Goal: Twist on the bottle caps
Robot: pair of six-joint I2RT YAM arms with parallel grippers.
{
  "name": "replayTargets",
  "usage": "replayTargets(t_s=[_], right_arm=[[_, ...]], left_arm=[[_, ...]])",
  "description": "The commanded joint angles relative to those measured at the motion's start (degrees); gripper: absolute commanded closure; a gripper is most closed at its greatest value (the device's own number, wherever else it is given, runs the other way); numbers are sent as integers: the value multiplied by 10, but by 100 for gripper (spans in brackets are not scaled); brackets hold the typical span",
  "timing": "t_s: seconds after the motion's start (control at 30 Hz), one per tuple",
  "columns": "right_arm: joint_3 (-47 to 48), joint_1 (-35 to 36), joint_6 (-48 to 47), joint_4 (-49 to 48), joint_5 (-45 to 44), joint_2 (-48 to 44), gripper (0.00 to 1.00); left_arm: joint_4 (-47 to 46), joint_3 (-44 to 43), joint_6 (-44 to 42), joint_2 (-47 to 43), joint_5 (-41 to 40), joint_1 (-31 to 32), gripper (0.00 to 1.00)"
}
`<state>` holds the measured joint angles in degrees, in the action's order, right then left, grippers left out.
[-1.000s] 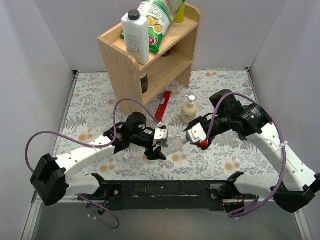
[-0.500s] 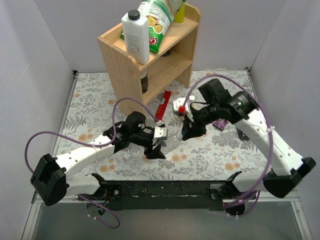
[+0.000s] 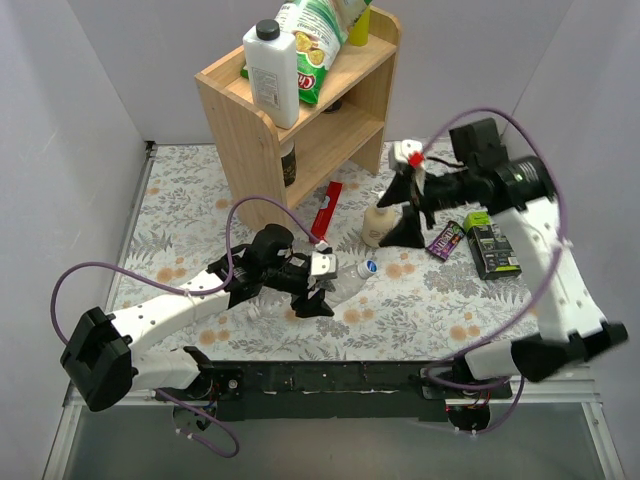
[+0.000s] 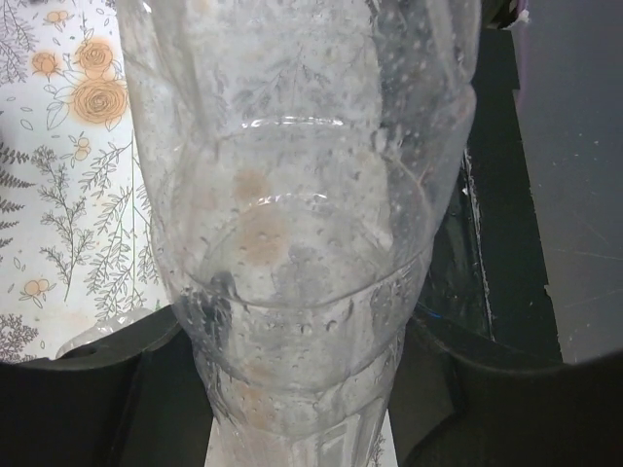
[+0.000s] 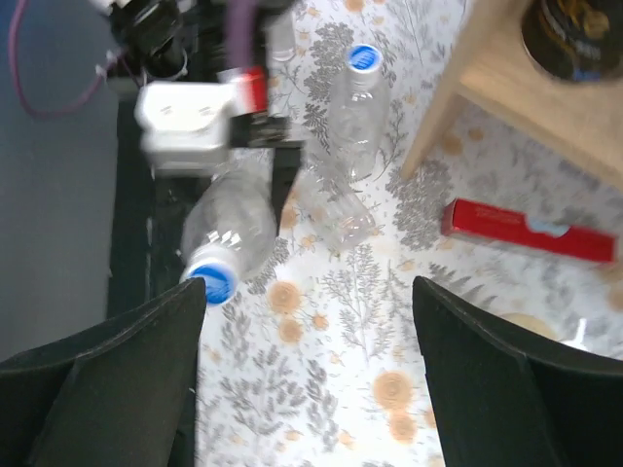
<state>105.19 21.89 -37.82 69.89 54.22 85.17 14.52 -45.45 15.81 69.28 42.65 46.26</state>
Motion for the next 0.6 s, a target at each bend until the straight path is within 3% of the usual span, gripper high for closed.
replayTargets(t_s=[0.0, 0.17, 0.57], right_arm=[[-88, 32, -240, 25, 12, -130, 10], [-181, 97, -262, -24, -27, -188, 18], [-191, 140, -230, -43, -25, -150, 41]], left_arm=[[-14, -5, -18, -21, 42, 1, 100], [-12, -12, -29, -15, 54, 1, 100], [-10, -17, -35, -18, 56, 1, 100]])
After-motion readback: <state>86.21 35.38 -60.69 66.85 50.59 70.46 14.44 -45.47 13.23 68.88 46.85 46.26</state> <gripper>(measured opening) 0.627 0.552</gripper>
